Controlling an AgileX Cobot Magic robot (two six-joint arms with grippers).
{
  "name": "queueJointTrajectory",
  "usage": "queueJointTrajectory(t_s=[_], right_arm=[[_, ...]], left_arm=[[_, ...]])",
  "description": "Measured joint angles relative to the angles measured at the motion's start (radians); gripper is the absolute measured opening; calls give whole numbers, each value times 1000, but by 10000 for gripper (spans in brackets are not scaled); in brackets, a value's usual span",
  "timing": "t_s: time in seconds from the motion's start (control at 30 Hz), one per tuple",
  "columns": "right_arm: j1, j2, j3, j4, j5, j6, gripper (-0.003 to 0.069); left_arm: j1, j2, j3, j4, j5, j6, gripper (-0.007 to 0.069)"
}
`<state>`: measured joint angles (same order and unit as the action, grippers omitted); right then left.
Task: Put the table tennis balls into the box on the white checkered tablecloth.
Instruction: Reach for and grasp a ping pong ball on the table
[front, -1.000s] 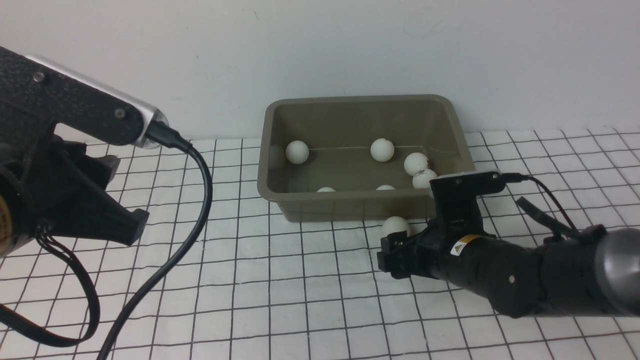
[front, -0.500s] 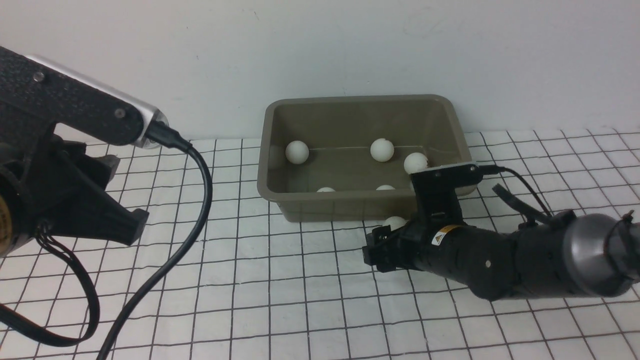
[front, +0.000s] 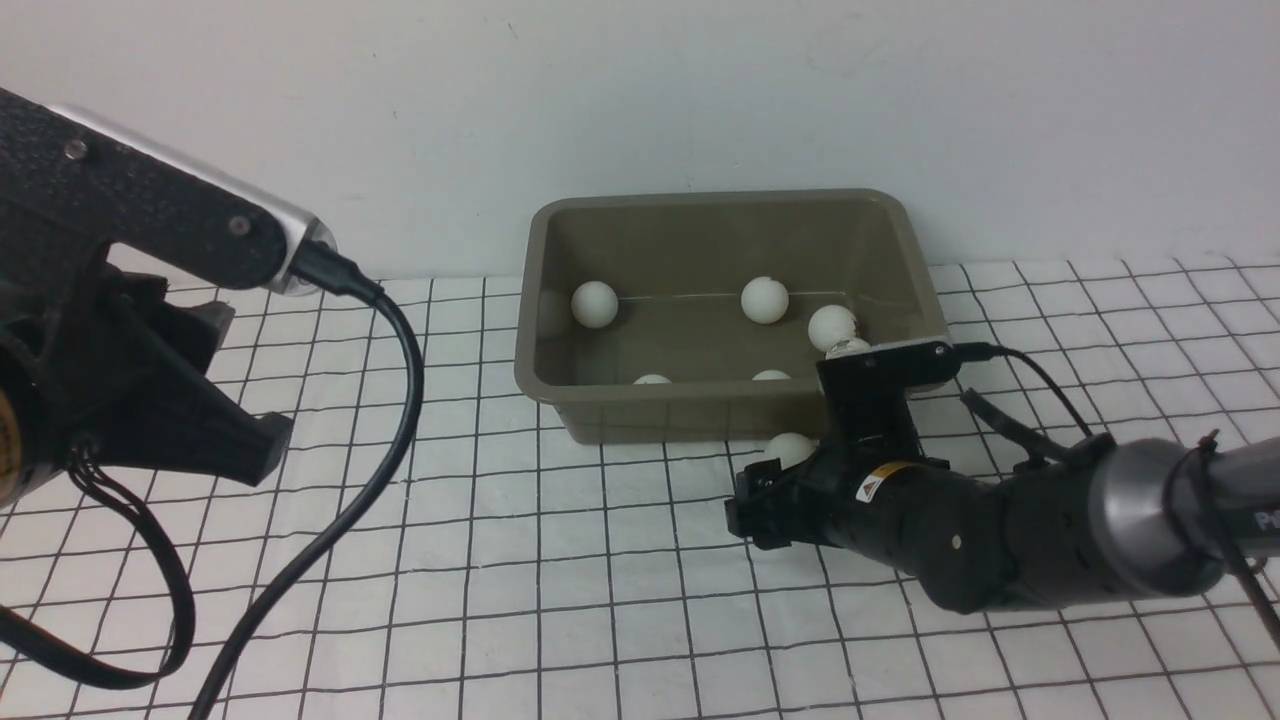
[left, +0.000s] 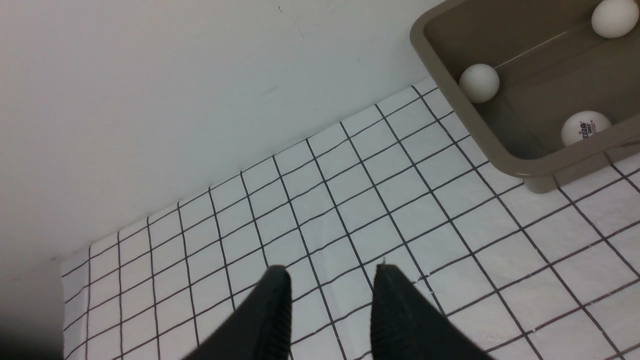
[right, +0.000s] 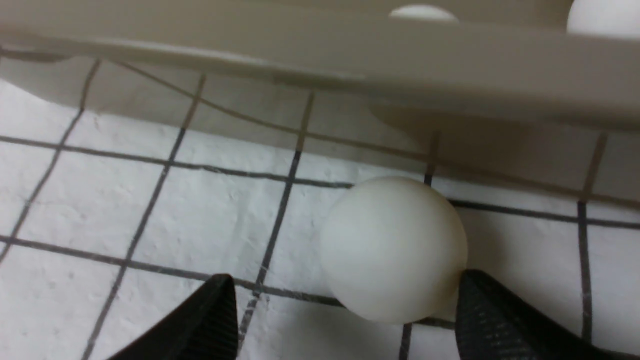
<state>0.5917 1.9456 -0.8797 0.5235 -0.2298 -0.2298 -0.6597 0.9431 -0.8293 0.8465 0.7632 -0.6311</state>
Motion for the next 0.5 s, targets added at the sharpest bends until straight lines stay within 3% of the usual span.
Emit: queueJointTrajectory(t_s=[0.17,0.3,0.47,0.5], right_arm=[[0,19,0,0,-36,0,470],[0,19,0,0,-52,0,308],[0,19,0,0,-50,-13,38],[0,18,0,0,-47,-16,23]], left_arm=[[0,0,0,6,0,0,209],[0,0,0,6,0,0,209],[0,0,0,16,0,0,209],[0,0,0,19,0,0,209]])
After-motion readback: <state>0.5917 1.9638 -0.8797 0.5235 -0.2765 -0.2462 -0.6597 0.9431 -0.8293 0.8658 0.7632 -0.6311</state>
